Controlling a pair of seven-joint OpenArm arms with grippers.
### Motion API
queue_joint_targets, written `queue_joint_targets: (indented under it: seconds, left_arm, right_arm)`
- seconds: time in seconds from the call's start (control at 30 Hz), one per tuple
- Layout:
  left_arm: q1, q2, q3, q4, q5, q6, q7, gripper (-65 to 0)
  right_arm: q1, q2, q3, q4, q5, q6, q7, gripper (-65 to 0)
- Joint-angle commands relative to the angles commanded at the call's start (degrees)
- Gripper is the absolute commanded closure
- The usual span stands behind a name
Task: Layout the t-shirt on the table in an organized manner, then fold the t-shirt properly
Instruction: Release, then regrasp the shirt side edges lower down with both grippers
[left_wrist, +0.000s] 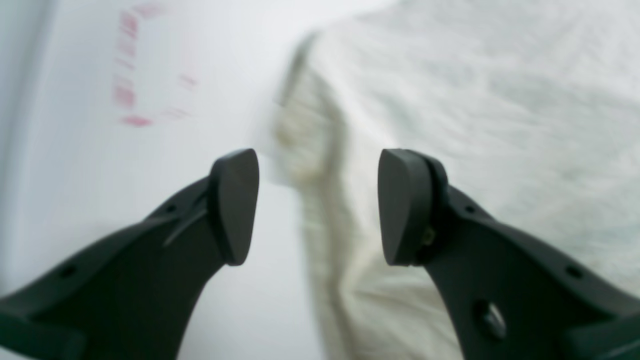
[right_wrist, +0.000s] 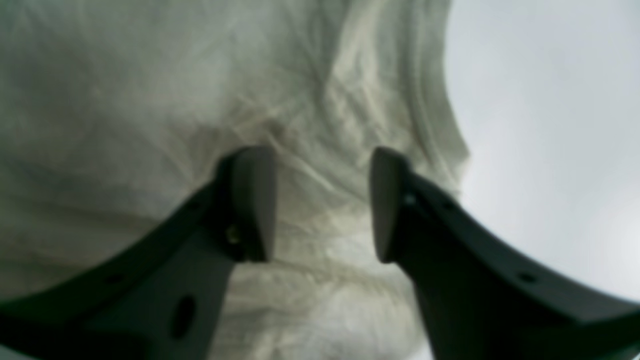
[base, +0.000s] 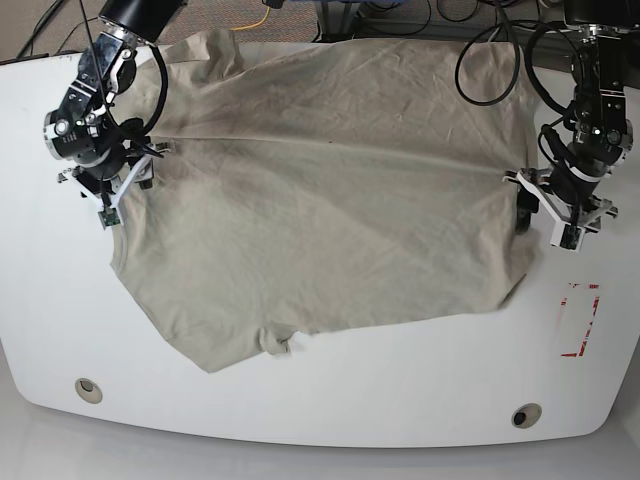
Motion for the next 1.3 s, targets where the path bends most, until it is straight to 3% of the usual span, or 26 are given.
queue_joint_targets:
  seconds: [0.1,0.47,0.63,0.83,1.0,1.3]
  left_arm:
    - [-0.3,0.8,0.1,-3.7,0.0,-0.1,-0.1,-35.3]
    - [-10.6,0.7,7.5,-19.3,0.0,-0.3,-0.4,-35.3]
    - [-15.1,0.5,12.6,-28.7,0.1,-0.3,-7.3,-35.3]
    - [-20.7,-0.3,20.5,-40.0,5.0,-0.3,-14.8,-35.3]
    - [-25.1,-0.3,23.1,-48.8,5.5,-0.3,-20.8,-35.3]
    - [-29.2,-3.0,23.1,-52.2,5.6,-0.4,-22.9,-35.4]
  right_arm:
    - [0.0,0.0,-1.8,-1.1,0.0,0.00,0.4,-5.1]
    - [-2.0,-0.1,-2.5,-8.4,0.0,0.00,3.3,-5.1]
    - [-1.7,-1.3,-2.3,-13.5,-0.1,0.00,5.7,-4.9]
    - [-0.4,-2.1,-2.4,-19.2,-0.1,0.00,11.3,-4.9]
    - [3.2,-2.1,-2.5,-24.1,-0.1,0.00,12.8,-4.9]
    - [5.1,0.7,-2.4,-24.0,-0.2,0.00,12.7,-4.9]
